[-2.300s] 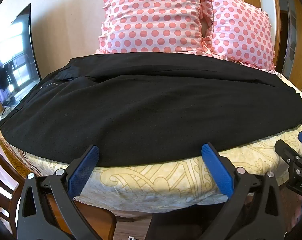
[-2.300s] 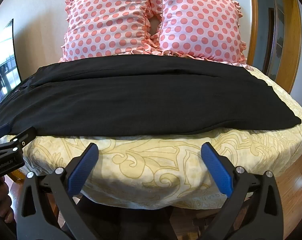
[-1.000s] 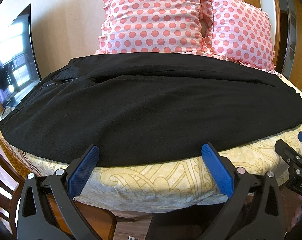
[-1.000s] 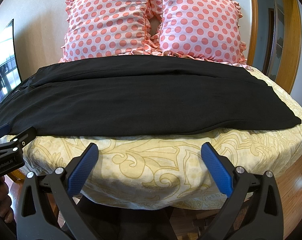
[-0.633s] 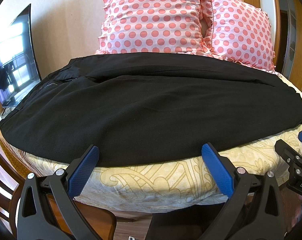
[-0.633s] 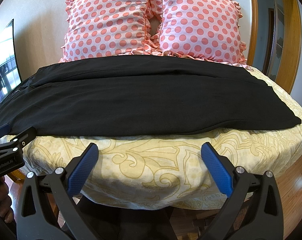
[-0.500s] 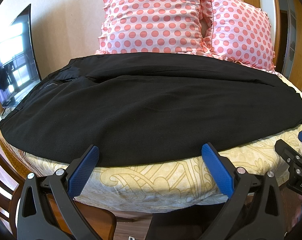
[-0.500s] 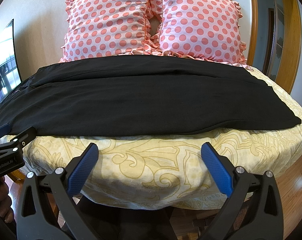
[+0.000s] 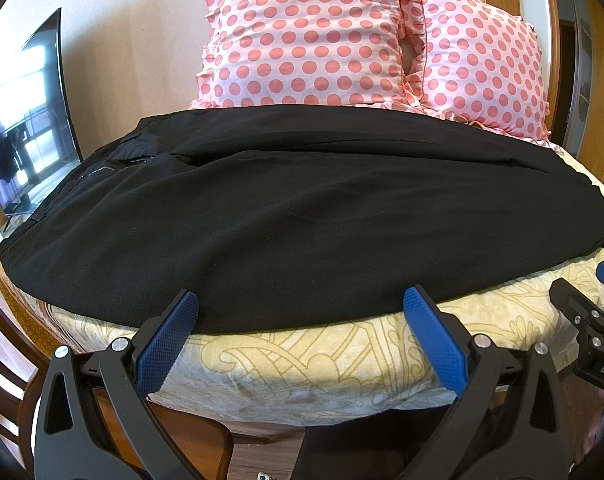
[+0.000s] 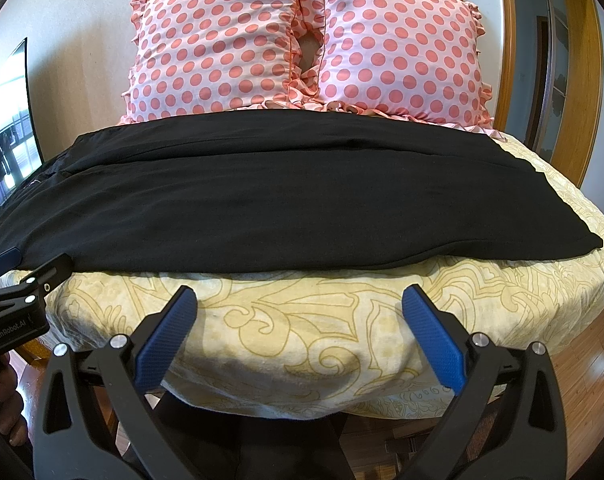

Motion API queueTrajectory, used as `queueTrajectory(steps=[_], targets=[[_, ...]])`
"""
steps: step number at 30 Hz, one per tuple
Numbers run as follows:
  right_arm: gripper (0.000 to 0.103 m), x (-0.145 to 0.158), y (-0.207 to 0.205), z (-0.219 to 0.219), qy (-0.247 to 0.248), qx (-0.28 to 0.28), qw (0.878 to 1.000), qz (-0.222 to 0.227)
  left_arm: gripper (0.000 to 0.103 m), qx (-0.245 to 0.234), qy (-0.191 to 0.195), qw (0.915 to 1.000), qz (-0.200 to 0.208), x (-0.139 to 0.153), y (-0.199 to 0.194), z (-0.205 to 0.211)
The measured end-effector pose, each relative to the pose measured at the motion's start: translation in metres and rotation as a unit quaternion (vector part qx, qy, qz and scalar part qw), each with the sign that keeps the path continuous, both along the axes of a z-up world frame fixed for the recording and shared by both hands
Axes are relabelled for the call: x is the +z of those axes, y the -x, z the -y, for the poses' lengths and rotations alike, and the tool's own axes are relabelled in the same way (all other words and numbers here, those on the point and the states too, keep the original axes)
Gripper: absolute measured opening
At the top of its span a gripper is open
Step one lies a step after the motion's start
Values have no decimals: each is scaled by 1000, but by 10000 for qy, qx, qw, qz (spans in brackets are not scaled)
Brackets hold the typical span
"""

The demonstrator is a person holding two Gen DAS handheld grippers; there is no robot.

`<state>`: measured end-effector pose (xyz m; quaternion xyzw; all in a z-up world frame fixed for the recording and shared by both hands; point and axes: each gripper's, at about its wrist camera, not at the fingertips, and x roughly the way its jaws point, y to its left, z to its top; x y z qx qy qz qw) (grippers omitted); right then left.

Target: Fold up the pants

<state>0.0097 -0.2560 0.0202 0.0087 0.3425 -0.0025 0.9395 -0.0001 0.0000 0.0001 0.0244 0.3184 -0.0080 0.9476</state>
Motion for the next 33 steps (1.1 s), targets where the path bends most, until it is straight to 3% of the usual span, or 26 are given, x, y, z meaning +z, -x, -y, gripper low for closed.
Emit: queueTrajectory(steps=[24,28,31,33], targets=[[101,-1,2,0,1,1,10000,56,102,-1,-2,10000,2,0,0,0],[101,-5,9,3,-15,286,9996,20,102,-94,11,10000,-26,1,0,-1],[101,24,19,28,-196,163,9963,827,102,-308,149,9993,-159,8,2,-3],[101,49,12,53,-160,-179,9920,1239,102,-370,309,9988,34,24,4,-11]])
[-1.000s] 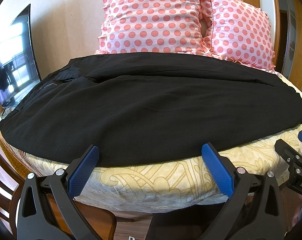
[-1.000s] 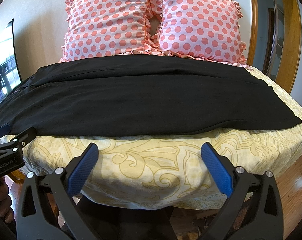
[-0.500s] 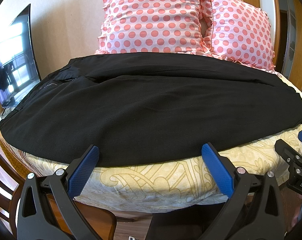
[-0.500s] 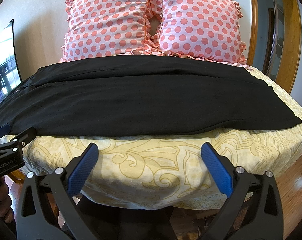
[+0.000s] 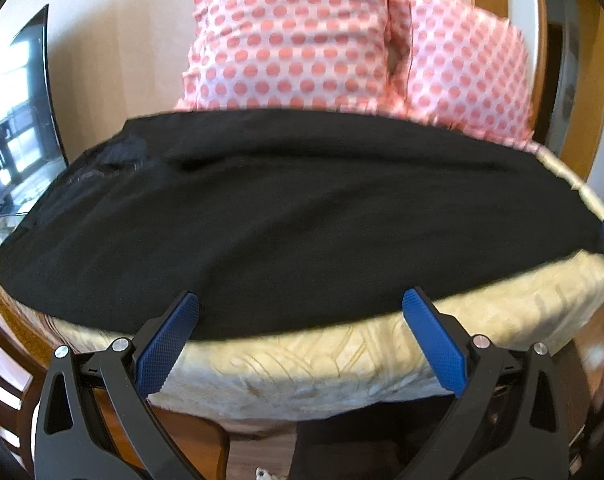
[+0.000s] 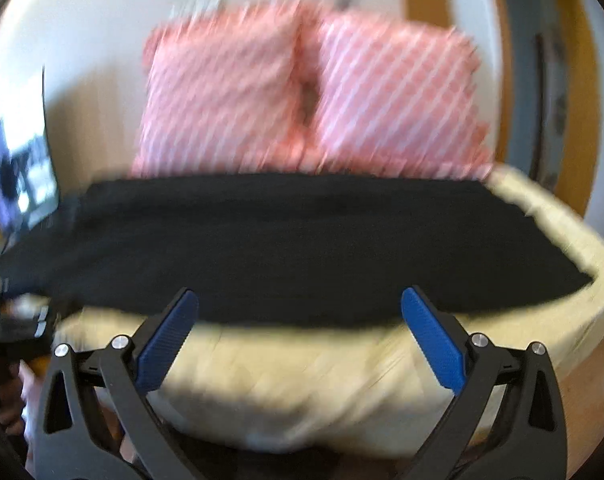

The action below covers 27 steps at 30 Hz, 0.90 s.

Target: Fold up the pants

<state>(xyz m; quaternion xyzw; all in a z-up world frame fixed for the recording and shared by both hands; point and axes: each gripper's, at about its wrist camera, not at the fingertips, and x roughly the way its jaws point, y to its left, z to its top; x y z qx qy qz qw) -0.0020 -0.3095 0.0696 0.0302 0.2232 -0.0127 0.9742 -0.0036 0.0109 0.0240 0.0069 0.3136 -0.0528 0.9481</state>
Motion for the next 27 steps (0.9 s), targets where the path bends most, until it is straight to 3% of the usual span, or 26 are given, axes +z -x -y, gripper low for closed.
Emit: queueTrajectory(steps=[2,4,7,9,11,13,16,19,23,25,27], targets=[[101,18,-24,21,115,-419,9991,-36,102,-1,86,9997,237,18,-2,-8],[101,32,-66,47,90,-954,9948,-359,102,114,131,9986,500,35,-11,-14],[101,45,-140,104,-335,-1606,9838,-720,102,182,215,9974,669,49,-32,-18],[101,38,-194,138,-532,-1933,9734,-1110,102,239,250,9973,651,53,-49,-19],[82,26,-242,163,-625,-2248,9611,-1477,102,236,357,9975,569,53,-61,-20],[69,9,-293,191,-770,-2499,9472,-1855,102,165,525,9973,496,53,-74,-20],[61,-22,-345,221,-1012,-2950,9219,-2300,102,150,533,9975,443,49,-89,-17],[50,-45,-375,240,-1238,-3300,8995,-2580,102,150,528,9977,388,45,-103,-16],[49,-68,-401,250,-1000,-3669,8810,-2815,102,148,533,9982,248,38,-117,-15],[50,-73,-402,250,-648,-3785,8804,-2784,102,138,523,9984,161,34,-121,-14],[44,-74,-397,248,-528,-3687,8888,-2671,102,129,547,9984,103,32,-123,-14]])
